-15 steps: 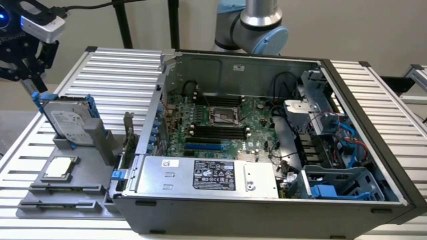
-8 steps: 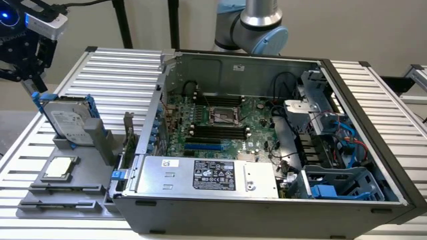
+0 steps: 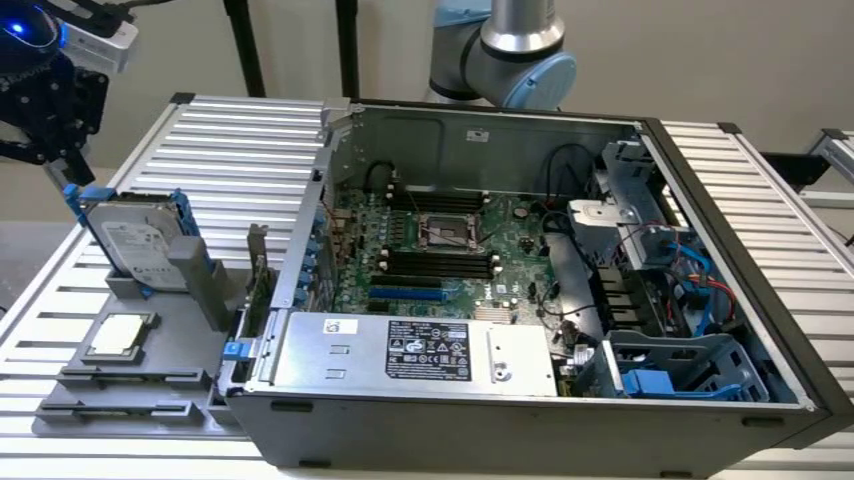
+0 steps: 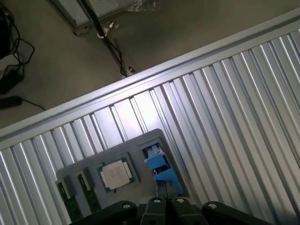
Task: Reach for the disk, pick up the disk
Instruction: 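Pick up the disk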
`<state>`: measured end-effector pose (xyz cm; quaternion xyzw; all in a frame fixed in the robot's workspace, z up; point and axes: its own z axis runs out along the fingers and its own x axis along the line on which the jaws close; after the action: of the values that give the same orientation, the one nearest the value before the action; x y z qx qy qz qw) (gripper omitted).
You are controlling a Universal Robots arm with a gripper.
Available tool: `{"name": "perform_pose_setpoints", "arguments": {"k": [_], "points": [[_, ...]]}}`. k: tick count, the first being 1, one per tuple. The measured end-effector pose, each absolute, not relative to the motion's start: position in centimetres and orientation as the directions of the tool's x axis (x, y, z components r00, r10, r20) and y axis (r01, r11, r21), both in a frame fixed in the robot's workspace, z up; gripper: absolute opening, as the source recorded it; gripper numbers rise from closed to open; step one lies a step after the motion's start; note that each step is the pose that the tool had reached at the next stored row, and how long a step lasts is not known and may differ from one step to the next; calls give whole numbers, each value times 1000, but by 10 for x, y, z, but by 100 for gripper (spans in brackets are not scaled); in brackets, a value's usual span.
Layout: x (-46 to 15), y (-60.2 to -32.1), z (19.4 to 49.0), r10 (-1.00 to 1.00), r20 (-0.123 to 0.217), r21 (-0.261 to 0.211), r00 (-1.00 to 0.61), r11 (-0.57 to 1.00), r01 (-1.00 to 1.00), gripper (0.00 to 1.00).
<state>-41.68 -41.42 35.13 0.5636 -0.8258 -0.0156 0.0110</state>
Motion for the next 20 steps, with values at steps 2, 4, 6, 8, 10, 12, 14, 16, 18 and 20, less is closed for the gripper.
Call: {"name": "perform_pose_setpoints", "arguments": {"k": [2, 4, 6, 8, 10, 12, 14, 16, 18, 20], "points": [[-417, -414, 351, -944, 1, 38, -331, 331, -943, 11], [-417, -414, 351, -956, 1, 38, -295, 295, -955, 11], [-417, -414, 351, -965, 0, 38, -261, 261, -965, 11], [-417, -414, 351, -974, 0, 38, -226, 226, -973, 11], [-417, -414, 351, -982, 0, 38, -191, 191, -981, 11], [-417, -414, 351, -987, 0, 38, -160, 160, -986, 11], [-416, -414, 351, -990, 0, 38, -140, 140, -989, 11], [-414, -414, 351, -992, 0, 38, -126, 126, -991, 11], [-414, -414, 351, -994, -1, 38, -111, 111, -993, 11], [-413, -414, 351, -996, -1, 38, -89, 89, -995, 11]]}}
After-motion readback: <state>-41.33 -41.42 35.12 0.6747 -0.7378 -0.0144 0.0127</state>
